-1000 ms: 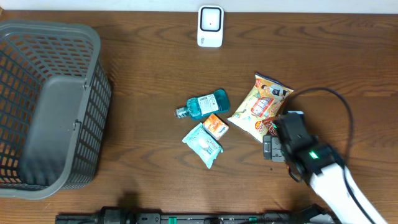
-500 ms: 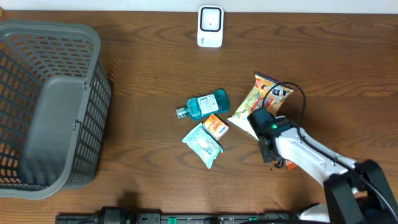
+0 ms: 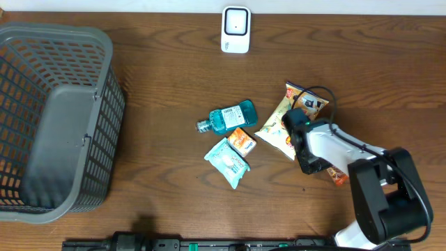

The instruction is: Scan the item barcode

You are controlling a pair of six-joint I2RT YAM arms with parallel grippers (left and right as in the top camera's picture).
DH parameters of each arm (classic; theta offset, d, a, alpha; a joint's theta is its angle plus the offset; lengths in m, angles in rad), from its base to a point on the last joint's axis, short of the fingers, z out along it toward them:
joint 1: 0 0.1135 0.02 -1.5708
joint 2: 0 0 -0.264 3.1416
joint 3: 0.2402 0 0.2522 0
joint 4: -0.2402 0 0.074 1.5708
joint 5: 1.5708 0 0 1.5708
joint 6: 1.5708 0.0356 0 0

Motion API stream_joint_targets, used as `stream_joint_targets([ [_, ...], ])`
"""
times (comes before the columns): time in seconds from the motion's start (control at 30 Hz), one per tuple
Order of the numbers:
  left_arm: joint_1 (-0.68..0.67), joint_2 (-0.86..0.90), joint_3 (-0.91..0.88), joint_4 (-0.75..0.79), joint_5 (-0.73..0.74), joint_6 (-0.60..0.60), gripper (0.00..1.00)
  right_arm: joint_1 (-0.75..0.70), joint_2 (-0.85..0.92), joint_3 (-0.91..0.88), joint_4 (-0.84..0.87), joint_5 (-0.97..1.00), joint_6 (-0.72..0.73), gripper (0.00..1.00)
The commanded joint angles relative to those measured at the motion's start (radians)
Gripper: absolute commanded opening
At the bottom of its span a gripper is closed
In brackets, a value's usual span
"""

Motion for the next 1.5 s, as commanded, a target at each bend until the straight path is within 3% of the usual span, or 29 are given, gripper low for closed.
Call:
stream_joint_targets([
  [0.0, 0.003, -0.013, -0.001, 0.005, 0.009, -0.005, 0.98, 0.002, 0.013, -0.001, 0.013, -0.728, -0.199, 0.01],
  [0.3, 0.003, -0.013, -0.001, 0.005, 0.009, -0.005, 0.98, 0.001, -0.250, 0.048, -0.051, -1.195, -0.454, 0.01],
  [0.5, 0.003, -0.013, -0.001, 0.005, 0.009, -0.005, 0.98, -0.009, -0.306, 0.048, 0.007, -1.417, -0.538, 0.01],
  [0.67, 0.003, -0.013, -0.001, 0.005, 0.009, -0.005, 0.98, -0.013, -0.303, 0.038, 0.097, -1.760, -0.893, 0.01],
  [0.83, 0.003, -0.013, -0.001, 0.005, 0.009, -0.005, 0.98, -0.013, -0.303, 0.038, 0.272, -1.946, -1.003, 0.01],
  [0.9, 0.003, -0.013, -0.001, 0.004, 0.009, -0.005, 0.98, -0.013, -0.303, 0.039, 0.420, -2.031, -0.999, 0.01],
  [1.17, 0.003, -0.013, -0.002, -0.003, 0.009, -0.005, 0.98, 0.002, -0.304, 0.039, 0.914, -2.031, -0.923, 0.01],
  [1.33, 0.003, -0.013, -0.012, -0.002, 0.009, -0.005, 0.97, 0.002, -0.304, 0.039, 1.172, -2.031, -0.645, 0.01],
  [1.47, 0.003, -0.013, -0.021, 0.002, 0.009, -0.005, 0.98, 0.002, -0.304, 0.039, 1.199, -1.985, -0.417, 0.01],
])
